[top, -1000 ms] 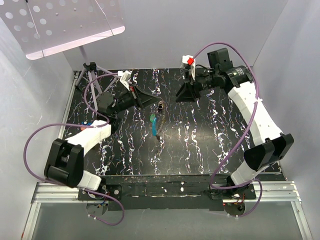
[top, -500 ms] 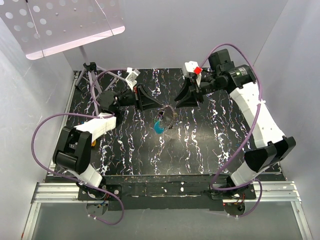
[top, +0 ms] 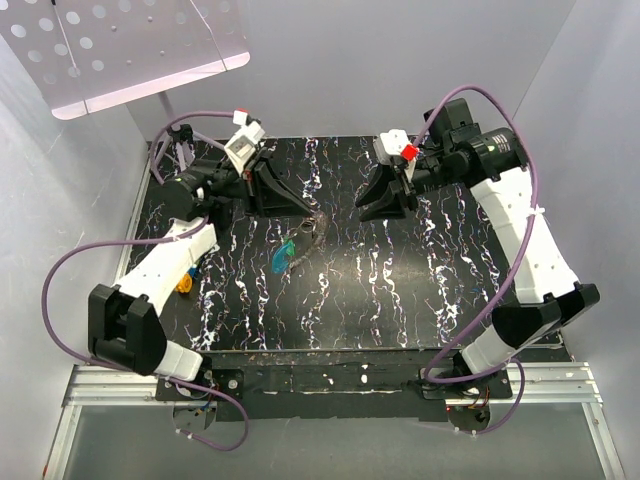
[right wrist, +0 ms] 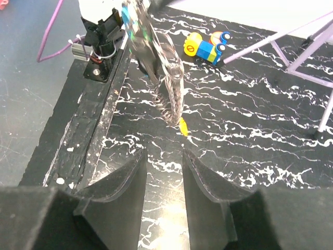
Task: Put the keys on the keyring
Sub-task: Place the keyring at the center of the board.
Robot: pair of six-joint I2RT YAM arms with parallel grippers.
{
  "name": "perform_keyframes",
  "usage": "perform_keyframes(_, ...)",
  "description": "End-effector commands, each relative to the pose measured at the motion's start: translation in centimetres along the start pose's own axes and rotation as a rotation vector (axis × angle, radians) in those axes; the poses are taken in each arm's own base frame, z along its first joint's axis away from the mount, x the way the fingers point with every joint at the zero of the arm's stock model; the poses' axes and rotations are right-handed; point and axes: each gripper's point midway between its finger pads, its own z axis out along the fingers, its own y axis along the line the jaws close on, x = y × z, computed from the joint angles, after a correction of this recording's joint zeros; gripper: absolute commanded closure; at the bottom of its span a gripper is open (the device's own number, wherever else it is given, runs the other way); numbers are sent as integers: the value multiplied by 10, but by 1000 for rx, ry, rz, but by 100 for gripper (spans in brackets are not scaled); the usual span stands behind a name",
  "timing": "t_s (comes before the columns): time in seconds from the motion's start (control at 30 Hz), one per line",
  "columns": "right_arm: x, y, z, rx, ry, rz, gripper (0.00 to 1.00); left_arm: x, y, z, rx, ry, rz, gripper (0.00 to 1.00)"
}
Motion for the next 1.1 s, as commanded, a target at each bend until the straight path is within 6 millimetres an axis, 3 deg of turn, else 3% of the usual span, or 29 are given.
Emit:
perform_keyframes(0.0, -8, 14, -16, 44, 30, 1, 59, -40, -67, 4, 67, -11, 302, 100)
perform_keyframes(0.2, 2, 17, -21, 65, 18, 47, 59, -72, -102, 7, 89, -101, 305, 100)
perform_keyframes(0.33, 14, 26, -17, 42, 3, 59, 59, -93, -114, 11, 116, -201, 271, 100)
perform_keyframes(0.57, 17, 40, -13, 5, -33, 48, 59, -127, -126, 21, 220, -294, 108, 100)
perform_keyframes(0.77, 20, 49, -13, -13, -37, 57, 59, -135, -133, 28, 278, -286, 27, 100)
perform_keyframes(1.07, 25, 51, -11, -17, -35, 55, 59, -128, -136, 35, 310, -250, -15, 100)
